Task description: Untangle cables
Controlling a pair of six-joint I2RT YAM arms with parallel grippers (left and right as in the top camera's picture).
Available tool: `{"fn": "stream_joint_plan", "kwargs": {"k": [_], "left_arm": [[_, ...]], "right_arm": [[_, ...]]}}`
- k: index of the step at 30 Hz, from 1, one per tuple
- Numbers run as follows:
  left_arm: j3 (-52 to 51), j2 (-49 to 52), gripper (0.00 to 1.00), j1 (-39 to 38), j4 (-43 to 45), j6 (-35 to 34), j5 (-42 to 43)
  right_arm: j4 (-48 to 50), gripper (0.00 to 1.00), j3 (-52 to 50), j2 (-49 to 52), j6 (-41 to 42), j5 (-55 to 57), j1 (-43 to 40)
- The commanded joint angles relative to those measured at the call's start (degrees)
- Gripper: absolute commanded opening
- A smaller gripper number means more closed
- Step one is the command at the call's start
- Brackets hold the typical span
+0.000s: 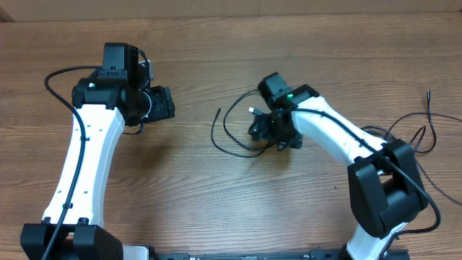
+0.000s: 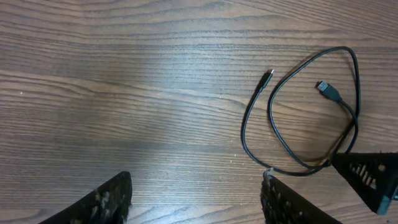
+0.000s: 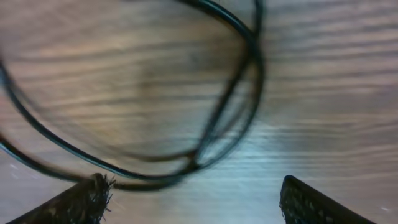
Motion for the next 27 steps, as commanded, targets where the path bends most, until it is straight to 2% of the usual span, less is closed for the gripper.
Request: {"fn": "stream_joint_plan", "kwargs": {"k": [1, 7, 11, 18, 27], "left_arm": [[0.3, -0.1, 0.66, 0.0, -0.2, -0.7, -0.5], [0.3, -0.1, 0.66, 0.0, -0.4, -0.7, -0.5], [0.3, -0.1, 0.66, 0.0, -0.4, -0.7, -0.5], [0.3, -0.1, 0.66, 0.0, -0.5, -0.7, -0.5], [0.3, -0.1, 0.66, 0.0, -0.6, -0.7, -0.6]], "right_arm": [[0.9, 0.86, -0.2, -0.7, 9.3, 4.6, 2.1], [-0.2, 0.86, -0.3, -0.7, 18.3, 10.4, 3.8], [0.2, 0.82, -0.3, -0.7, 18.7, 11.1, 3.9], [0.3, 0.82, -0.3, -0.7, 20.1, 11.2, 4.1], [6.2, 0.87, -6.6, -0.7, 24.4, 10.7, 4.1]]}}
